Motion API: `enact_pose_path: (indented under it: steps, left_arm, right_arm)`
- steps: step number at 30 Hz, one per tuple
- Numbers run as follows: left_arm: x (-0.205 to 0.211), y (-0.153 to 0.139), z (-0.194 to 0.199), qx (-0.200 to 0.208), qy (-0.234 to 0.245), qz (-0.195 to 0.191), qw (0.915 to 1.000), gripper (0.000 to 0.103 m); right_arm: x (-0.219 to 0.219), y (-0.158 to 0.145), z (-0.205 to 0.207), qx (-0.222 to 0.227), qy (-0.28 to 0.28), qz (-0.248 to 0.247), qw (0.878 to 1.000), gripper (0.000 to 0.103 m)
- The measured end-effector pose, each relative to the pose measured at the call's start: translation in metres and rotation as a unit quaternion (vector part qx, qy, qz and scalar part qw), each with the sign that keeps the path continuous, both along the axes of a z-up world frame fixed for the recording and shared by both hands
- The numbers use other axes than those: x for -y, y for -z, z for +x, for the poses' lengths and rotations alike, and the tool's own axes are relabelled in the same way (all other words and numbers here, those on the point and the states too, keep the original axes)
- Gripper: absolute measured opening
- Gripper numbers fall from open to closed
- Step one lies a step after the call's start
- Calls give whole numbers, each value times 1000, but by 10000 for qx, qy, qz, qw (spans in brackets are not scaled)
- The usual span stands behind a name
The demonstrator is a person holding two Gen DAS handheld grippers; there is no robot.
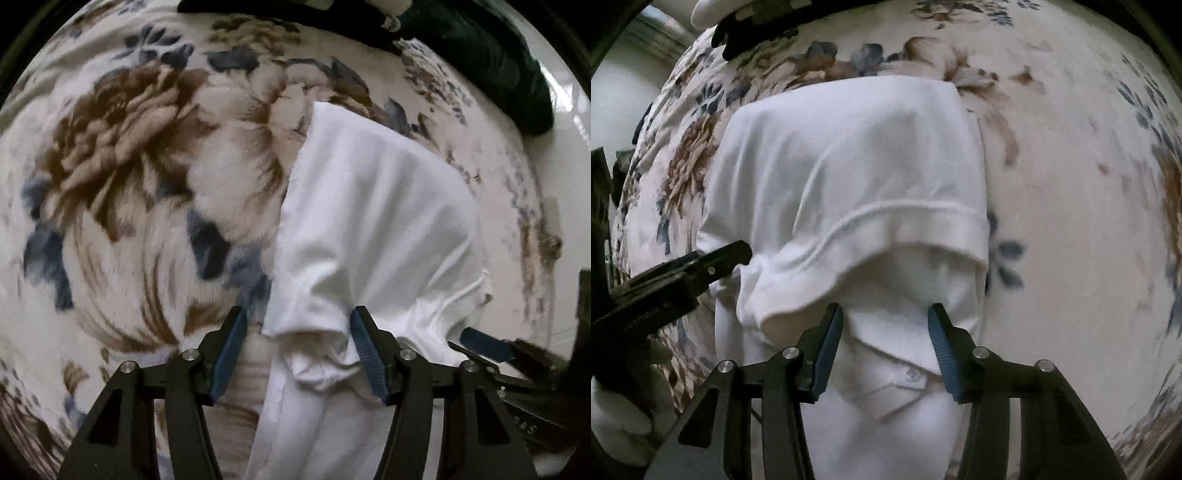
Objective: Fold small clothes
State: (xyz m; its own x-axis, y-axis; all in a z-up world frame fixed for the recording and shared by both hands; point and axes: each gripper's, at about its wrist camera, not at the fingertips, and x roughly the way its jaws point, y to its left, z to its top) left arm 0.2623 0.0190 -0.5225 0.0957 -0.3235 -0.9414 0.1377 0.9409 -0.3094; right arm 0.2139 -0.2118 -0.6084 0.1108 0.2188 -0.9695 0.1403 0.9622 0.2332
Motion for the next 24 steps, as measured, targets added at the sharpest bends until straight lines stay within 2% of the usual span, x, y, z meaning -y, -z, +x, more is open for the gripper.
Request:
enact_pose_path:
  steps: [4, 6, 8, 11, 14, 19, 22, 24]
  left_arm:
    - [-28, -46, -16, 185, -91, -477, 9986, 56]
    - [-45, -65, -35, 199, -69, -625, 9978, 65]
    - [-55, -71, -55, 72, -63, -665, 9977, 67]
    - [-67, -55, -93, -400, -135, -657, 9969, 67]
    - [-74, -29, -132, -840, -190, -590, 9945, 67]
    - [-74, 13, -182, -1401, -189, -454, 9889, 67]
    - [-65, 19, -196, -1343, -102, -330, 9903, 67]
    - [-57, 17, -198, -1239, -5, -234, 9920, 67]
  right_arm:
    - [22, -31, -16, 89, 655, 470, 9967, 50]
    - [30, -49, -32, 62, 911, 588, 9941, 50]
    - [35, -63, -54, -58, 1138, 737, 9907, 51]
    - [38, -71, -102, -374, 1384, 905, 9855, 52]
    - [37, -58, -149, -731, 1458, 944, 9821, 52]
    - [40, 0, -215, -1301, 1653, 1107, 9713, 52]
    - [43, 28, -241, -1447, 1892, 1513, 9594, 52]
    - [40, 42, -249, -1437, 1933, 1666, 9562, 52]
